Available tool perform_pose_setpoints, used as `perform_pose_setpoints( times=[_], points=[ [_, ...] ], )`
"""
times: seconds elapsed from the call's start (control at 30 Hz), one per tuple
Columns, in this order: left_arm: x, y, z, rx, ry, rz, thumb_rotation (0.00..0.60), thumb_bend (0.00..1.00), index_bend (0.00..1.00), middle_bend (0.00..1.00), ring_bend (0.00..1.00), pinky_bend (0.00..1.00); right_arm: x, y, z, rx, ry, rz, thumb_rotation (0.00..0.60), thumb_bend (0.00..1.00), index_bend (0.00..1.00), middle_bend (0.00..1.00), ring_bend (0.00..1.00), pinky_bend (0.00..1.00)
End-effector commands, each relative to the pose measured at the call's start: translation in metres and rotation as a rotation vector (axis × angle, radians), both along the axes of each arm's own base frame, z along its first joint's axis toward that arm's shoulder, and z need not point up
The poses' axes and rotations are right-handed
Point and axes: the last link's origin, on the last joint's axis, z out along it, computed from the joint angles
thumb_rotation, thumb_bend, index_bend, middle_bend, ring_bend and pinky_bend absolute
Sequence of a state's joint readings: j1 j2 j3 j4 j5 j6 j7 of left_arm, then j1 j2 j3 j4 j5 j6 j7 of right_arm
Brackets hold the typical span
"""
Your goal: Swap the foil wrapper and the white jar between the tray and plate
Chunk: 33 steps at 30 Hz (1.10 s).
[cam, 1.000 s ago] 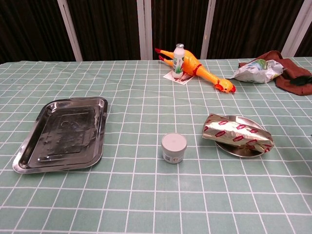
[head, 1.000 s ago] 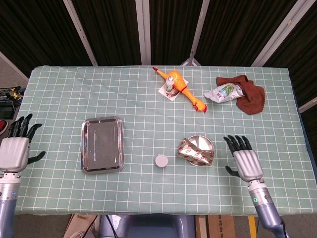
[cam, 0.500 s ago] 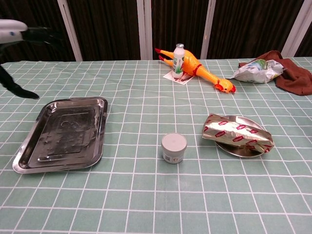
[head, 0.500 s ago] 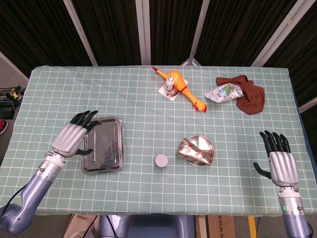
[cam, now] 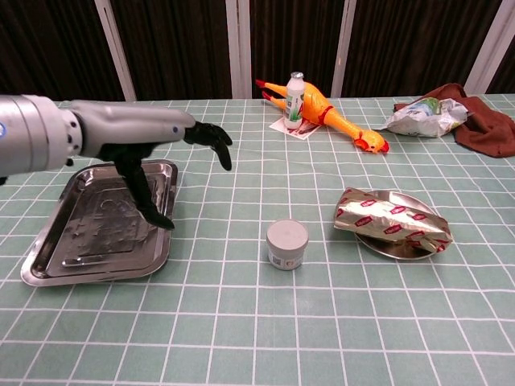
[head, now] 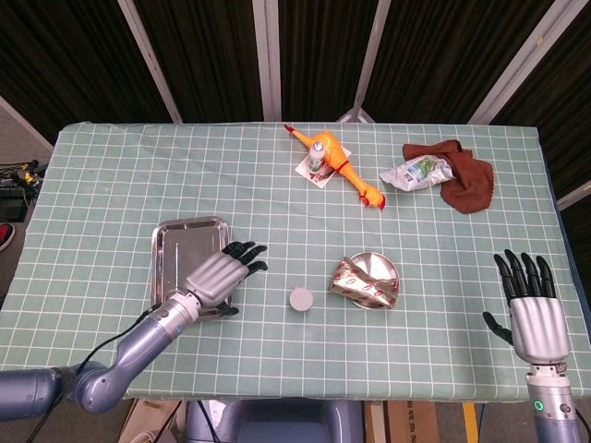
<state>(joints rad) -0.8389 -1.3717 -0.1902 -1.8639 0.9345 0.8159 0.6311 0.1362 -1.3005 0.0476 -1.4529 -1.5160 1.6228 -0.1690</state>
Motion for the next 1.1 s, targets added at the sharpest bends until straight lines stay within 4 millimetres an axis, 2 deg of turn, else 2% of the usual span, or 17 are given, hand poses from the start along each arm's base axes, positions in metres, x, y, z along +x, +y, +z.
perform_pose_setpoints(
  times=[0.03, 0.2, 0.47, 0.67, 0.73, 0.87, 1.1],
  points=[
    [0.005, 0.000, -0.025, -0.004, 0.012, -0.012, 0.600, 0.04, 0.22, 0.04, 0.00, 0.09, -0.002, 0.001, -0.002, 0.002, -0.012, -0.002, 0.600, 0.19, 0.07, 0.10, 0.01, 0.00],
    [0.008, 0.002, -0.062, -0.041, 0.021, -0.011, 0.600, 0.04, 0.22, 0.04, 0.00, 0.09, -0.003, 0.000, -0.005, 0.005, -0.026, 0.000, 0.600, 0.19, 0.07, 0.10, 0.01, 0.00],
    [0.034, -0.001, -0.103, -0.031, -0.048, -0.079, 0.600, 0.04, 0.22, 0.05, 0.00, 0.12, -0.006, 0.000, -0.003, -0.013, -0.036, -0.023, 0.600, 0.19, 0.07, 0.10, 0.01, 0.00],
    [0.048, -0.003, -0.115, -0.001, -0.108, -0.123, 0.600, 0.04, 0.22, 0.06, 0.00, 0.12, -0.007, -0.001, -0.002, -0.021, -0.046, -0.033, 0.600, 0.19, 0.07, 0.10, 0.01, 0.00],
    [0.050, -0.003, -0.117, 0.017, -0.121, -0.137, 0.600, 0.05, 0.23, 0.08, 0.02, 0.15, -0.006, -0.001, -0.001, -0.021, -0.053, -0.030, 0.600, 0.19, 0.07, 0.10, 0.01, 0.00],
    [0.053, -0.005, -0.121, 0.019, -0.133, -0.154, 0.600, 0.10, 0.26, 0.13, 0.06, 0.21, -0.008, -0.001, -0.002, -0.019, -0.062, -0.045, 0.600, 0.19, 0.07, 0.10, 0.01, 0.00],
    [0.052, -0.006, -0.129, 0.014, -0.105, -0.173, 0.600, 0.10, 0.26, 0.16, 0.13, 0.25, -0.009, -0.002, -0.002, -0.031, -0.079, -0.062, 0.600, 0.19, 0.07, 0.10, 0.01, 0.00]
  ],
)
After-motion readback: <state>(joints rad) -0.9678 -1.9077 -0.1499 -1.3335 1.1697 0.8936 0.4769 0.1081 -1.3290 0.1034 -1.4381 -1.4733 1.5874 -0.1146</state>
